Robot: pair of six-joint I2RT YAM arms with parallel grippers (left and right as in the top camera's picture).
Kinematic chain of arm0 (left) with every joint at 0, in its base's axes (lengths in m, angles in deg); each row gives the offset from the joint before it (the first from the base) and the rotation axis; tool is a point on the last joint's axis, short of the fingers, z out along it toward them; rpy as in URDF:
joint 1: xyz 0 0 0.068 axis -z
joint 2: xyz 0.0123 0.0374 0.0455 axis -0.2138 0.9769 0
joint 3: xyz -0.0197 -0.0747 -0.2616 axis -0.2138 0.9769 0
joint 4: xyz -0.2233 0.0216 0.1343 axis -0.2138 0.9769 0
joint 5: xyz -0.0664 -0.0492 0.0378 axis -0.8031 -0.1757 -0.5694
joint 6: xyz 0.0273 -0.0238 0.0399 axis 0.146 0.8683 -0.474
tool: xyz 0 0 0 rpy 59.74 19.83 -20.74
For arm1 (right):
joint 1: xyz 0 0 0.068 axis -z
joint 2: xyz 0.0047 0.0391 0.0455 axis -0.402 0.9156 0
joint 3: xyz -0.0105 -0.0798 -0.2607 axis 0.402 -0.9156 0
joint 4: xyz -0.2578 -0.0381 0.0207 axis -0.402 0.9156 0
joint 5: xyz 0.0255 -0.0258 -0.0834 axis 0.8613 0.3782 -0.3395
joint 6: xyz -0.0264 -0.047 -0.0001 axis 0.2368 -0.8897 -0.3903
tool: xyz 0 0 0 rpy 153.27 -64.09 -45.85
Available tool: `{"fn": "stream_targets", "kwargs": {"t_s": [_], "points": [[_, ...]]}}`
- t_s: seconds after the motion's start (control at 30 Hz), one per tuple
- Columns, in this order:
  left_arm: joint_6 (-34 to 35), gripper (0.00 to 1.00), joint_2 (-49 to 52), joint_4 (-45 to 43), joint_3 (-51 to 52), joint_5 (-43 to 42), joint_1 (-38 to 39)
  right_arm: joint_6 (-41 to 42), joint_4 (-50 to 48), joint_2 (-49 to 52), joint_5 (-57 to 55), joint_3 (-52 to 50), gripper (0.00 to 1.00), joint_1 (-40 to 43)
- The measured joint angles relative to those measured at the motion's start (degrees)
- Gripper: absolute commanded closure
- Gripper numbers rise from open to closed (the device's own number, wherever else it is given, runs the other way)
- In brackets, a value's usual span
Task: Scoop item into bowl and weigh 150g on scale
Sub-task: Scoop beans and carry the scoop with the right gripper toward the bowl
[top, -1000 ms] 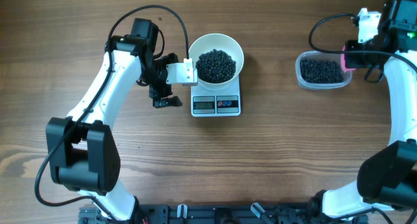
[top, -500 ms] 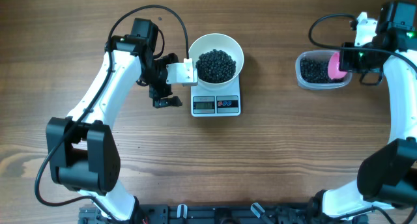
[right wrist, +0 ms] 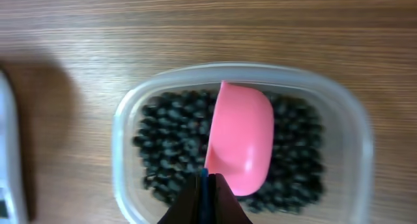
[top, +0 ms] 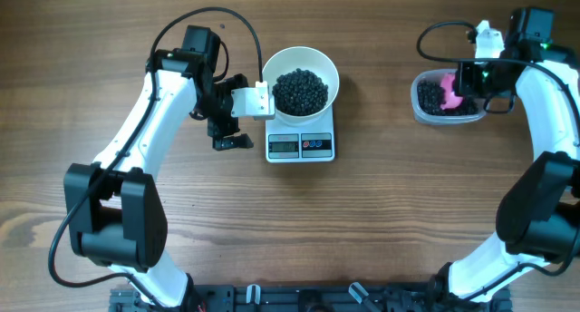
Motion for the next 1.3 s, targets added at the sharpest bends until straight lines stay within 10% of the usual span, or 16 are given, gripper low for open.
{"fn": "stream_targets", "kwargs": {"t_s": [1.3], "points": [[0.00, 0.00, 0.00, 0.00, 0.00, 0.00, 0.02, 1.31, 1.33, 1.92, 54.82, -0.87, 0.96, 19.06]]}}
